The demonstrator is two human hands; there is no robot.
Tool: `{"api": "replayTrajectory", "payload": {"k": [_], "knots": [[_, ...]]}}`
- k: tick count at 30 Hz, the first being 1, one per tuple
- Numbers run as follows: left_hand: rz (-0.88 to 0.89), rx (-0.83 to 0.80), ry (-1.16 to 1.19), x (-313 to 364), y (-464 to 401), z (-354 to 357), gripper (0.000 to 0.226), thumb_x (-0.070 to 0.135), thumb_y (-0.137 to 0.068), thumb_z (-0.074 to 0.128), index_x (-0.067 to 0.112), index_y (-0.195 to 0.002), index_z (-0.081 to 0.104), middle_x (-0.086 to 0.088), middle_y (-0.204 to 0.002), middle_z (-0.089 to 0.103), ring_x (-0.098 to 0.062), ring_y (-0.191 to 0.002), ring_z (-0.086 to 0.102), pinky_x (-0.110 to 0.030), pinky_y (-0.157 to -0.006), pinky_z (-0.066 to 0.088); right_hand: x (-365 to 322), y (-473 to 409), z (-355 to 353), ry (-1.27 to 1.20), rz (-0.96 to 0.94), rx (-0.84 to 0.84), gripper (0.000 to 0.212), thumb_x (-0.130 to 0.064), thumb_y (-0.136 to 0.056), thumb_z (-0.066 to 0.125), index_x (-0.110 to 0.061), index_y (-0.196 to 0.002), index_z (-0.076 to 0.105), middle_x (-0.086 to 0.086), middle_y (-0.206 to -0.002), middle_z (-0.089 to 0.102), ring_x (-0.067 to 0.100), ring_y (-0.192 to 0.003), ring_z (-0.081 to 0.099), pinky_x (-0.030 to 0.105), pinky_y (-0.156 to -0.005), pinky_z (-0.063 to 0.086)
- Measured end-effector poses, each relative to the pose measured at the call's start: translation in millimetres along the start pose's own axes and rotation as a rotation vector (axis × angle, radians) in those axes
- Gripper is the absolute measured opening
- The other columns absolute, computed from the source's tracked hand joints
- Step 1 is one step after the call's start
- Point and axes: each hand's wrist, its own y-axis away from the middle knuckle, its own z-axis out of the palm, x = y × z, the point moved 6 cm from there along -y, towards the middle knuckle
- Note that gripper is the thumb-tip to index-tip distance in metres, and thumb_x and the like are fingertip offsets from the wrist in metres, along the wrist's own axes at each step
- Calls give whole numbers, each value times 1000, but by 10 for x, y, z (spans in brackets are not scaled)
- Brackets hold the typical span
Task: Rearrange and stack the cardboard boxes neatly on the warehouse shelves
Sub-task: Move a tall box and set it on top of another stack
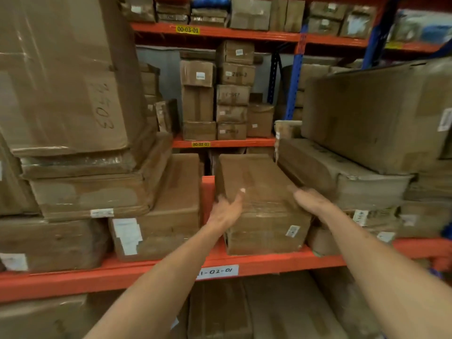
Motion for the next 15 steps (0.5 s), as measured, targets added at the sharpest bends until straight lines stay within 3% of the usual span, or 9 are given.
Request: {"api": "replayTrajectory", "payload": {"k": [1, 3, 5, 6, 9, 11, 13, 14, 15], "knots": [[-121, -45, 164, -166, -40, 121, 97, 83, -92, 33, 10, -156, 40, -18, -154, 50, -36, -140, 50, -46, -118, 37, 92, -3, 47, 15, -6, -20, 78, -68, -102, 44, -19, -162, 40, 8, -169, 39, 31, -155, 35, 42, -124, 29], [-287, -108, 525, -386, -80, 294, 91, 81, -94, 31, 8, -138, 63, -21, -128, 70, -33, -114, 68, -44, -95, 54, 193, -14, 129, 15, -27, -29, 81, -69, -102, 44, -23, -166, 30, 6, -173, 30, 31, -159, 26, 43, -127, 23], [-378, -122, 746, -517, -131, 385, 89, 82, -93, 32, 7, -119, 72, -21, -100, 78, -32, -96, 71, -43, -74, 56, 240, -56, 178, -24, -38, 14, 84, -69, -100, 47, -25, -168, 24, 6, -173, 31, 32, -159, 24, 44, -127, 23], [-409, -117, 814, -565, -151, 408, 90, 82, -93, 30, 7, -114, 73, -21, -96, 78, -33, -97, 71, -44, -73, 55, 260, -75, 201, -35, -31, 35, 85, -69, -99, 48, -27, -168, 21, 7, -172, 32, 33, -159, 24, 45, -127, 23], [-449, -89, 914, -561, -203, 479, 79, 72, -97, 30, 8, -106, 75, -20, -93, 78, -35, -99, 70, -45, -76, 56, 364, -141, 239, -75, 22, 77, 85, -66, -100, 52, -33, -169, 14, 8, -170, 36, 38, -157, 28, 46, -126, 25], [-478, -92, 877, -463, -157, 525, 77, 71, -95, 32, 9, -101, 76, -20, -78, 77, -35, -87, 69, -43, -65, 52, 435, -193, 236, -138, 25, 116, 80, -58, -100, 57, -33, -168, 21, 11, -166, 43, 39, -153, 35, 46, -125, 30], [-489, -91, 798, -383, -124, 495, 78, 77, -93, 30, 12, -95, 73, -17, -56, 71, -32, -72, 61, -42, -59, 39, 492, -246, 227, -182, 8, 175, 72, -50, -100, 58, -31, -165, 33, 13, -160, 50, 40, -149, 40, 45, -121, 35], [-479, -106, 767, -356, -133, 477, 78, 80, -92, 29, 15, -94, 72, -15, -51, 68, -30, -68, 59, -41, -57, 33, 512, -262, 229, -203, 7, 192, 69, -48, -100, 59, -31, -163, 36, 14, -158, 52, 41, -147, 41, 46, -120, 35], [-470, -120, 753, -334, -151, 458, 79, 82, -91, 30, 16, -97, 74, -15, -55, 71, -30, -68, 61, -41, -57, 36, 528, -274, 243, -229, 10, 199, 68, -47, -99, 60, -32, -162, 38, 14, -156, 53, 41, -146, 42, 46, -120, 36]]}}
